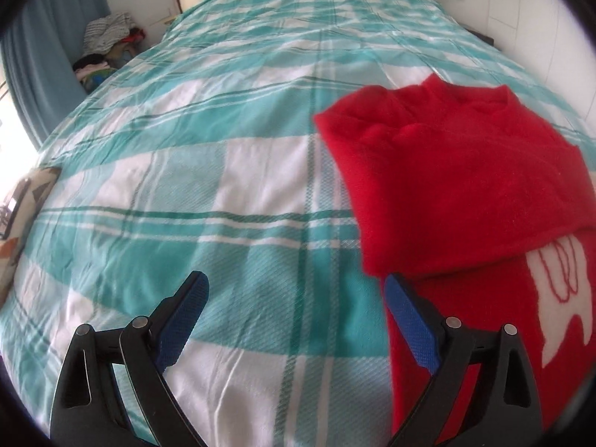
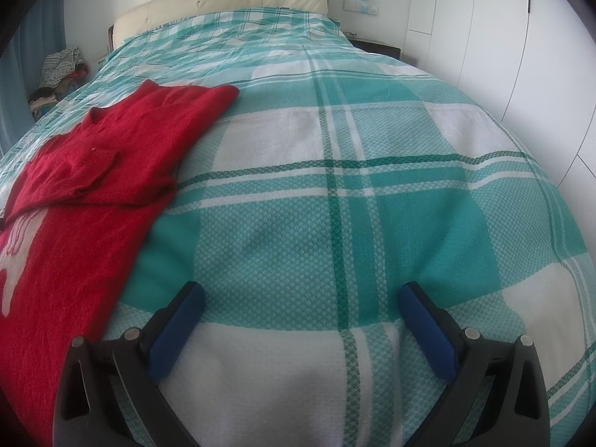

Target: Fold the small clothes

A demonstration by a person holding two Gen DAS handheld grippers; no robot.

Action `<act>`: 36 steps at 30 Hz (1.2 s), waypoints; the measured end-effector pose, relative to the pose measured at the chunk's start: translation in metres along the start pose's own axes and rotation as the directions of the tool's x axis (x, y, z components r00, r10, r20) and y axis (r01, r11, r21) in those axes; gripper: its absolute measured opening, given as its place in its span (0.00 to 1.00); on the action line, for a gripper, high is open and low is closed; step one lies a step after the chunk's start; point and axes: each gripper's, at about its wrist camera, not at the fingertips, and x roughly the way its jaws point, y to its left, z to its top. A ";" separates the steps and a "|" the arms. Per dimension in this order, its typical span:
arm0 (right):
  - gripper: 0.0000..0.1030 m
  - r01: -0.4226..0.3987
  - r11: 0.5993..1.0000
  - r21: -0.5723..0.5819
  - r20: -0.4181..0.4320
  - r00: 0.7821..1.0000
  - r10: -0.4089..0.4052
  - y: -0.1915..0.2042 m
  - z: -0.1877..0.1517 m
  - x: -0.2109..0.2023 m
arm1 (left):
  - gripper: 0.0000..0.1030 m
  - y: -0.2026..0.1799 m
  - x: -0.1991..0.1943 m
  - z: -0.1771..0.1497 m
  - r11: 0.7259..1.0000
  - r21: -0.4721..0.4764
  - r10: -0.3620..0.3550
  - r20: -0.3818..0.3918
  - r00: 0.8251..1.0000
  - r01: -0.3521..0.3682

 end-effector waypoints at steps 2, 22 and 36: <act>1.00 0.007 1.000 -0.005 -0.003 1.000 -0.007 0.001 0.000 0.000 | 0.94 0.008 -0.021 -0.006 0.997 -0.059 -0.044 0.041 0.998 0.046; 1.00 0.024 1.000 -0.017 -0.003 1.000 -0.024 0.003 0.001 0.000 | 0.97 0.035 -0.001 -0.050 0.932 -0.340 -0.113 0.065 0.991 0.128; 1.00 0.024 1.000 -0.017 -0.003 1.000 -0.024 0.003 0.001 0.000 | 1.00 0.037 0.029 -0.048 0.961 -0.274 0.022 -0.069 0.997 -0.040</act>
